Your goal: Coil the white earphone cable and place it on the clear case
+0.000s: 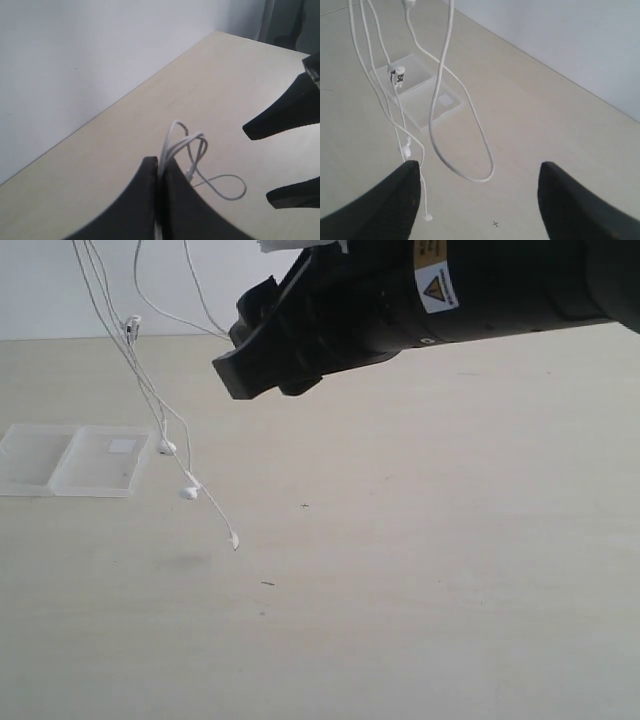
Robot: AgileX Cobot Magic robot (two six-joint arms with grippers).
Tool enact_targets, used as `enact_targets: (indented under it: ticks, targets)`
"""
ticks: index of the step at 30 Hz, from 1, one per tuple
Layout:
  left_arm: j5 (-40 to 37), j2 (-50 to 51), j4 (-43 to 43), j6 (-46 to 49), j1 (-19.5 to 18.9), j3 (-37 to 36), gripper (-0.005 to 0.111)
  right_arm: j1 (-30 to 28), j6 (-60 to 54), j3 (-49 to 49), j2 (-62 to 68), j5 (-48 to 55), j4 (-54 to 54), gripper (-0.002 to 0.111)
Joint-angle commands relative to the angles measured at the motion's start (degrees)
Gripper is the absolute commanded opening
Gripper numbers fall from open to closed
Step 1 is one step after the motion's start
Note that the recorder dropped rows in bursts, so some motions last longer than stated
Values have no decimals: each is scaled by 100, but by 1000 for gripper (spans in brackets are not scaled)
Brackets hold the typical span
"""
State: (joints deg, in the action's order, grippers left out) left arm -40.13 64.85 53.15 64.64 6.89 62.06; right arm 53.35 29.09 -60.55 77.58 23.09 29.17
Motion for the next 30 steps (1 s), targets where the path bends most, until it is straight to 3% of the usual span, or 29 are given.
enact_targets:
  ticks: [1,30]
  targets:
    - [47,-13,66,-21,-13,54,0,-12,12,12,-30,41,47,65]
    - [47,-13,66,-21,-13,54,0,-12,235,12,-30,72,75,62]
